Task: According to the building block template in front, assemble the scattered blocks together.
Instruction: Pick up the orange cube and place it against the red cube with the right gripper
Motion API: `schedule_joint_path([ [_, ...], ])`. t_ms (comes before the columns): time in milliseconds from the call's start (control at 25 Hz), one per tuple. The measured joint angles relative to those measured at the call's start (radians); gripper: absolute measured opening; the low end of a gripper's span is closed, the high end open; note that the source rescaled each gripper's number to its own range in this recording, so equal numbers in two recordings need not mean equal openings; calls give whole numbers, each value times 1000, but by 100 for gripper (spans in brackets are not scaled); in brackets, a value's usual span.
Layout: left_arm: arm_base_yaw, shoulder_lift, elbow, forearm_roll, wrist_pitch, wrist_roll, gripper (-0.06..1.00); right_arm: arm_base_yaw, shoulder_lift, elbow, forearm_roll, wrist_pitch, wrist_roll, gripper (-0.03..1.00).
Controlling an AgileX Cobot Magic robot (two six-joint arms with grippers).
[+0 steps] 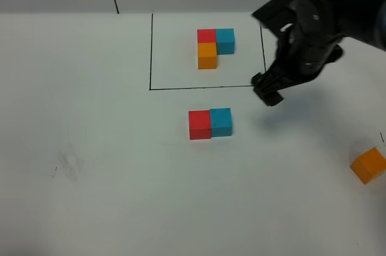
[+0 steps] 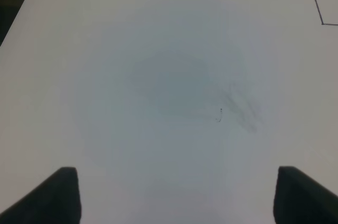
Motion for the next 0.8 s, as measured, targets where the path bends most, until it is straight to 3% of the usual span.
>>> schedule_joint_path([
  [160, 0, 0, 0, 0, 0, 0, 67, -89, -196, 225, -90, -66, 299, 96],
  [320, 0, 0, 0, 0, 0, 0, 67, -163, -300, 380, -117, -102, 379, 94],
  [440, 0, 0, 0, 0, 0, 0, 67, -181, -316, 445, -124, -94, 279, 94],
  [680, 0, 0, 0, 0, 0, 0, 67, -181, -319, 526, -59, -115, -41, 94],
  [800, 0, 0, 0, 0, 0, 0, 67, -182, -319, 547, -68, -121, -131, 94],
])
